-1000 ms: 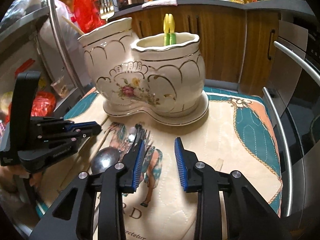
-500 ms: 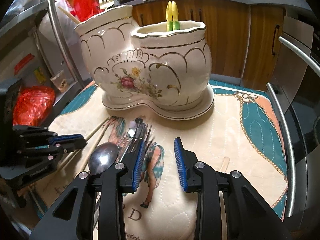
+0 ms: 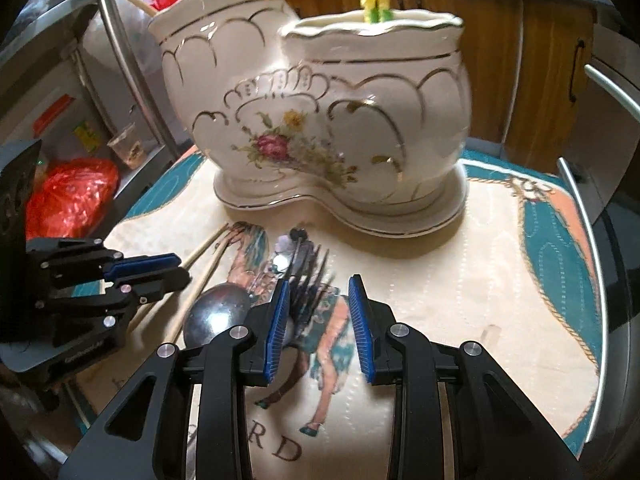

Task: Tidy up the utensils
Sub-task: 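Grasp a wooden chopstick with the left tool while the right tool grasps a silver fork, then lift the chopstick and silver fork and carry them above the vase openings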

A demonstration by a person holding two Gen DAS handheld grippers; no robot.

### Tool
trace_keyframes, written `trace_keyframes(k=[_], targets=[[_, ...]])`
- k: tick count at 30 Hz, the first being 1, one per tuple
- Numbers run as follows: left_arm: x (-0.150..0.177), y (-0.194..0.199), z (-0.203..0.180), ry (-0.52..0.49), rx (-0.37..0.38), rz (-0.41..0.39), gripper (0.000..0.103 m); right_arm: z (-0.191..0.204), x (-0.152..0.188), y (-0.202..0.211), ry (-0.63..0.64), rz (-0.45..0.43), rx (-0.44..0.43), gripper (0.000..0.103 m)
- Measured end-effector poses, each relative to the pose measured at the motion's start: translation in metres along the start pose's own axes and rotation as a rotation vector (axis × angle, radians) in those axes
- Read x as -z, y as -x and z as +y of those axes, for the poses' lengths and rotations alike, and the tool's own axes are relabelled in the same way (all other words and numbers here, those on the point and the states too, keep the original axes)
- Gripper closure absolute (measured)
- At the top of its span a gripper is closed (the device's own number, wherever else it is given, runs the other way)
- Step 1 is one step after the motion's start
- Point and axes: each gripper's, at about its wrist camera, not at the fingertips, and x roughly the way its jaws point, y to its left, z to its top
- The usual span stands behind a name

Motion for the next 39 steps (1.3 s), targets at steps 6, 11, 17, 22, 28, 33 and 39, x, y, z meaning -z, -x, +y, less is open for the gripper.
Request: trace_keyframes(k=[6,11,17,22,28,33,39], targets=[[0.001,0.001,-0.004,-0.027,-0.007,-0.005,0.091,-0.003,-0.001,-0.002,-0.028,0.017,-0.063,0.086],[0.003,0.001,-0.005,-0.028,-0.013,-0.021,0.098,-0.01,0.001,0.005,-0.065,0.006,-0.102,0.095],[0.004,0.004,0.003,-0.013,0.004,-0.033,0.098,-0.016,0.001,0.024,-0.09,-0.04,-0.133,0.099],[0.004,0.024,0.008,0.006,0.024,-0.097,0.098,-0.019,0.001,0.048,-0.082,-0.109,-0.149,0.1],[0.006,0.056,0.011,0.004,0.055,-0.209,0.098,-0.018,0.001,0.078,-0.048,-0.206,-0.127,0.101],[0.011,0.084,0.008,-0.012,0.089,-0.304,0.098,-0.011,0.004,0.103,0.009,-0.302,-0.084,0.101],[0.008,0.109,0.004,-0.033,0.104,-0.412,0.098,-0.002,0.004,0.123,0.06,-0.413,-0.031,0.101]])
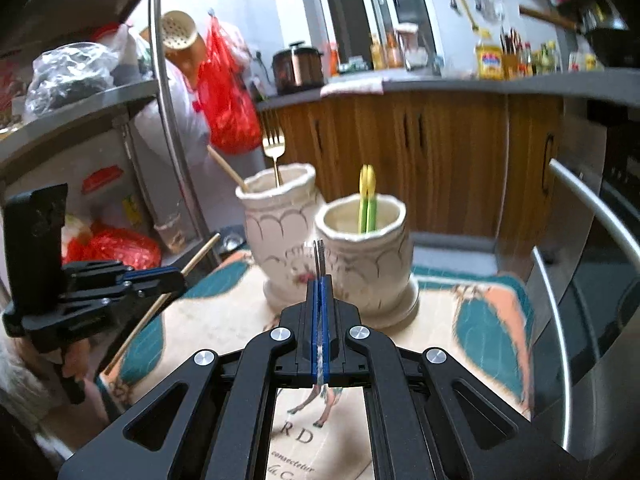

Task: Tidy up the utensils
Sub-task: 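Lift the chopstick and silver fork and carry them above the vase openings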

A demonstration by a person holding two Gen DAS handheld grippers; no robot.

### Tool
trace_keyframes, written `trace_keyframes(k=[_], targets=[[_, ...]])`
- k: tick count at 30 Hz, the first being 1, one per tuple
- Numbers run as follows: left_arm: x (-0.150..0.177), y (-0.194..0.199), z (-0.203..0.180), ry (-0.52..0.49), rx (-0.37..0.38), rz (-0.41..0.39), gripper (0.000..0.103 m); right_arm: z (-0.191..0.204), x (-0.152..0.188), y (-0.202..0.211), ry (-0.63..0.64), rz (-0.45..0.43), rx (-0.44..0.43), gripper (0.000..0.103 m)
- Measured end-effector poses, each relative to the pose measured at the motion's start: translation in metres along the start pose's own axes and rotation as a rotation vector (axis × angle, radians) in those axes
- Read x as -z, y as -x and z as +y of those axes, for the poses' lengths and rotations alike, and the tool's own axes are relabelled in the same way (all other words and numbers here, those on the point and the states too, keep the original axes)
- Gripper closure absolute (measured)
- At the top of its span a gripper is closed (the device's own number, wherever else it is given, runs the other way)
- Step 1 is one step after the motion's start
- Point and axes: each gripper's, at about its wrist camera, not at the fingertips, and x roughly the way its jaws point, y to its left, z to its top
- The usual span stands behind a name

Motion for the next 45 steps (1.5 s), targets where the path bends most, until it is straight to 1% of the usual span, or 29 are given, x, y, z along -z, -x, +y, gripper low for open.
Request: trace_keyframes(k=[2,7,10,13,16,21,24,25,27,29,33,36,38,40,45], targets=[[-0.003,0.003,-0.003,-0.021,-0.009,-0.019,0.098,0.003,-0.002,0.004,0.023,-0.031,0.018,0.101],[-0.014,0.014,-0.006,-0.028,-0.016,-0.078,0.098,0.01,-0.009,0.018,0.071,-0.103,0.058,0.101],[-0.029,0.022,-0.007,-0.031,-0.025,-0.123,0.098,0.011,-0.02,0.025,0.078,-0.139,0.075,0.101],[-0.054,0.025,-0.006,-0.021,-0.012,-0.179,0.098,0.01,-0.036,0.028,0.08,-0.168,0.105,0.101],[-0.085,0.025,-0.009,-0.023,-0.01,-0.26,0.098,0.005,-0.055,0.033,0.079,-0.209,0.139,0.101],[-0.139,0.011,-0.009,0.005,-0.001,-0.359,0.098,-0.007,-0.093,0.034,0.083,-0.292,0.227,0.101],[-0.165,-0.005,-0.008,0.029,-0.035,-0.411,0.098,-0.015,-0.11,0.03,0.076,-0.347,0.287,0.101],[-0.171,-0.01,-0.008,0.03,-0.047,-0.421,0.098,-0.018,-0.114,0.027,0.075,-0.366,0.313,0.101],[-0.178,-0.022,-0.008,0.032,-0.081,-0.439,0.098,-0.021,-0.117,0.021,0.076,-0.385,0.339,0.101],[-0.181,-0.034,-0.006,0.04,-0.105,-0.443,0.098,-0.024,-0.118,0.009,0.081,-0.392,0.359,0.101],[-0.188,-0.063,0.002,0.068,-0.151,-0.429,0.098,-0.026,-0.113,-0.011,0.097,-0.386,0.362,0.101],[-0.187,-0.079,0.003,0.072,-0.189,-0.417,0.098,-0.024,-0.106,-0.022,0.121,-0.381,0.36,0.101],[-0.183,-0.086,0.003,0.064,-0.206,-0.415,0.098,-0.022,-0.102,-0.028,0.147,-0.384,0.377,0.101],[-0.18,-0.092,0.004,0.059,-0.213,-0.41,0.098,-0.02,-0.099,-0.033,0.168,-0.382,0.382,0.101],[-0.166,-0.097,0.002,0.033,-0.202,-0.388,0.098,-0.015,-0.088,-0.043,0.214,-0.355,0.386,0.101]])
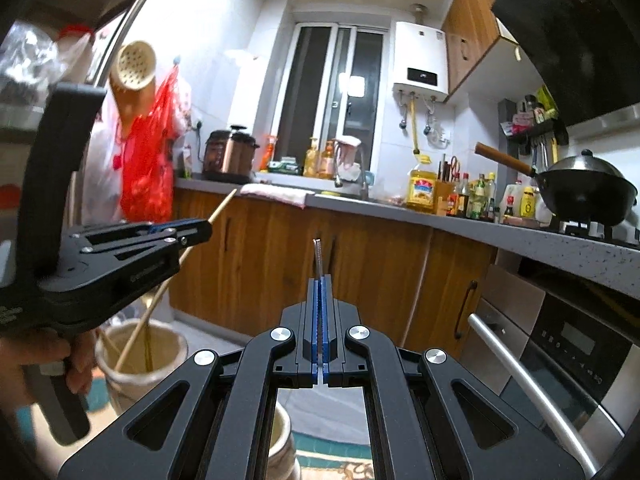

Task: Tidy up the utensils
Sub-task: 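Lift the chopstick and silver fork and carry them above the vase openings, then drop the chopstick into the larger vase while the right tool drops the fork into the smaller one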

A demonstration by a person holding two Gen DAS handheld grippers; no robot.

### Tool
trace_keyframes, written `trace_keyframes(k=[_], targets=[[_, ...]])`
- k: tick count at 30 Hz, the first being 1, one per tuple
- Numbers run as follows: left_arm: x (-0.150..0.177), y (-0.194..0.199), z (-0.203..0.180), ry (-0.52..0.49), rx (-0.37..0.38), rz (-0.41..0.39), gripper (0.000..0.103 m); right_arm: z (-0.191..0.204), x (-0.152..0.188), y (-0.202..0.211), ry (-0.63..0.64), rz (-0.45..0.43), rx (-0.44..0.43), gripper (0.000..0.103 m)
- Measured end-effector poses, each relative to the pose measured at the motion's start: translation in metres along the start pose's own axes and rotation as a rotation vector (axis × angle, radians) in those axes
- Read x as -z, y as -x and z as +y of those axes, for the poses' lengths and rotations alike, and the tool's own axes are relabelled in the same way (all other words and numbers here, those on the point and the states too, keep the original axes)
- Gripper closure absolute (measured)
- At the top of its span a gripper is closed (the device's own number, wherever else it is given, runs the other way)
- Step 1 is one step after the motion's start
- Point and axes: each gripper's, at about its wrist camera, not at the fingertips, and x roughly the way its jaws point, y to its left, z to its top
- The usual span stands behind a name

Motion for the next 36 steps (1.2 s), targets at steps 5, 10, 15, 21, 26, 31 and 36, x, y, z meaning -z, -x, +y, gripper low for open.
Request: trace_keyframes(k=[5,10,15,21,26,31,36], targets=[[0.014,0.019,0.005,-0.007,0.041,0.02,0.098,0.0,0.008,0.002,0.002,0.023,-0.037,0.101],[0.025,0.039,0.015,0.022,0.09,0.089,0.098,0.0,0.015,0.003,-0.011,0.054,-0.079,0.101],[0.032,0.061,0.019,0.01,0.109,0.115,0.098,-0.001,0.02,0.003,-0.039,0.084,-0.122,0.101],[0.047,0.066,0.025,0.012,0.102,0.181,0.098,-0.002,0.026,-0.003,-0.073,0.13,-0.147,0.101],[0.053,0.064,0.029,0.007,0.09,0.207,0.098,-0.002,0.032,-0.009,-0.085,0.167,-0.144,0.101],[0.057,0.062,0.031,0.002,0.085,0.23,0.098,-0.005,0.034,-0.009,-0.102,0.178,-0.144,0.101],[0.058,0.06,0.032,0.003,0.08,0.241,0.096,-0.009,0.036,-0.012,-0.124,0.197,-0.141,0.1]])
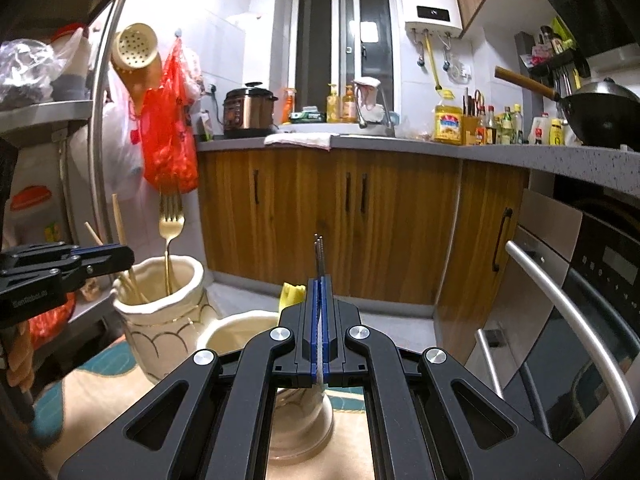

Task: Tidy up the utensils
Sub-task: 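Drop the chopstick into the larger vase while the right tool drops the fork into the smaller one, then move both open tools back down toward the remaining utensils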

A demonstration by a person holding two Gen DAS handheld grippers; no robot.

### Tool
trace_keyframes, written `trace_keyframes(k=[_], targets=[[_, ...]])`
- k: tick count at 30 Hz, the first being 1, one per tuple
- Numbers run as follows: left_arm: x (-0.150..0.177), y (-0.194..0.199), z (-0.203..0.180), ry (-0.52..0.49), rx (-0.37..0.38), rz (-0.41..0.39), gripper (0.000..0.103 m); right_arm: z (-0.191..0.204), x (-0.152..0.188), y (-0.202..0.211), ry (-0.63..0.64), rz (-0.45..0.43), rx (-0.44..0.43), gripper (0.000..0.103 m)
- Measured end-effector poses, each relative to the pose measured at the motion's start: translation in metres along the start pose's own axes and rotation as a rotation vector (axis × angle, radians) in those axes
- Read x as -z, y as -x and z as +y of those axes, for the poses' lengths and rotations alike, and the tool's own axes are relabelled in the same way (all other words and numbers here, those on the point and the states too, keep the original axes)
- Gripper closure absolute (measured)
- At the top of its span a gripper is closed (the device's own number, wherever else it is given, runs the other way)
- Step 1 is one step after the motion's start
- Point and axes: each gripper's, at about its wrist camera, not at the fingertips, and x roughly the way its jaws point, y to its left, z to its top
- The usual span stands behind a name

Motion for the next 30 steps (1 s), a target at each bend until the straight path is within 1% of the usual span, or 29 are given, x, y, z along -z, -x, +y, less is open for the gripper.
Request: trace_keyframes(k=[1,3,4,5,6,8,9,10,11,12,13,14,15,16,17,18,19,20,21,22,23,25,27,30], targets=[[0.0,0.0,0.0,0.001,0.0,0.001,0.094,-0.001,0.0,-0.001,-0.008,0.007,-0.003,0.098],[0.0,0.0,0.0,-0.002,-0.004,-0.002,0.088,-0.004,0.0,-0.002,-0.019,0.019,-0.005,0.095],[0.0,0.0,-0.001,-0.004,-0.005,-0.004,0.081,-0.004,0.001,-0.003,-0.023,0.023,-0.005,0.091],[-0.001,0.001,-0.001,-0.004,-0.004,-0.009,0.074,-0.005,0.001,-0.003,-0.023,0.027,-0.007,0.09],[-0.001,0.001,-0.002,-0.004,-0.003,-0.013,0.073,-0.005,0.001,-0.003,-0.022,0.028,-0.007,0.088],[-0.002,0.003,-0.004,-0.013,-0.008,-0.017,0.068,-0.005,0.002,-0.002,-0.022,0.028,-0.005,0.081],[-0.003,0.004,-0.005,-0.017,-0.011,-0.019,0.065,-0.005,0.001,-0.002,-0.023,0.027,-0.004,0.074],[-0.004,0.005,-0.006,-0.018,-0.014,-0.02,0.058,-0.006,0.001,-0.001,-0.024,0.026,-0.004,0.066],[-0.005,0.005,-0.007,-0.019,-0.015,-0.021,0.055,-0.006,0.0,0.001,-0.027,0.022,0.0,0.063],[-0.006,0.007,-0.007,-0.022,-0.018,-0.022,0.054,-0.007,-0.001,0.003,-0.03,0.02,0.003,0.054],[-0.008,0.01,-0.009,-0.032,-0.025,-0.025,0.053,-0.008,-0.003,0.006,-0.036,0.016,0.005,0.048],[-0.009,0.013,-0.01,-0.038,-0.03,-0.03,0.048,-0.009,-0.005,0.01,-0.044,0.01,0.007,0.046],[-0.011,0.018,-0.012,-0.048,-0.041,-0.04,0.045,-0.01,-0.006,0.014,-0.05,0.003,0.011,0.041],[-0.012,0.022,-0.012,-0.05,-0.047,-0.047,0.038,-0.011,-0.008,0.02,-0.058,-0.008,0.016,0.035],[-0.014,0.027,-0.012,-0.052,-0.053,-0.053,0.033,-0.012,-0.009,0.027,-0.066,-0.017,0.02,0.032],[-0.015,0.031,-0.011,-0.051,-0.056,-0.054,0.032,-0.013,-0.011,0.032,-0.072,-0.021,0.023,0.026],[-0.016,0.037,-0.01,-0.048,-0.059,-0.049,0.03,-0.014,-0.012,0.038,-0.084,-0.024,0.025,0.023],[-0.016,0.041,-0.008,-0.043,-0.061,-0.037,0.025,-0.015,-0.012,0.042,-0.092,-0.024,0.026,0.022],[-0.015,0.045,-0.008,-0.042,-0.061,-0.026,0.023,-0.016,-0.011,0.047,-0.103,-0.014,0.03,0.018],[-0.013,0.05,-0.007,-0.044,-0.07,-0.012,0.018,-0.017,-0.01,0.05,-0.112,-0.004,0.034,0.011],[-0.01,0.054,-0.007,-0.05,-0.079,-0.001,0.013,-0.018,-0.008,0.053,-0.122,0.007,0.034,0.009],[-0.004,0.062,-0.008,-0.065,-0.096,0.02,0.006,-0.019,0.001,0.06,-0.141,0.051,0.023,0.007],[0.005,0.067,-0.008,-0.063,-0.101,0.055,0.006,-0.019,0.011,0.063,-0.151,0.095,0.018,0.006],[0.022,0.069,-0.007,-0.051,-0.086,0.119,0.006,-0.018,0.032,0.064,-0.158,0.181,0.012,0.005]])
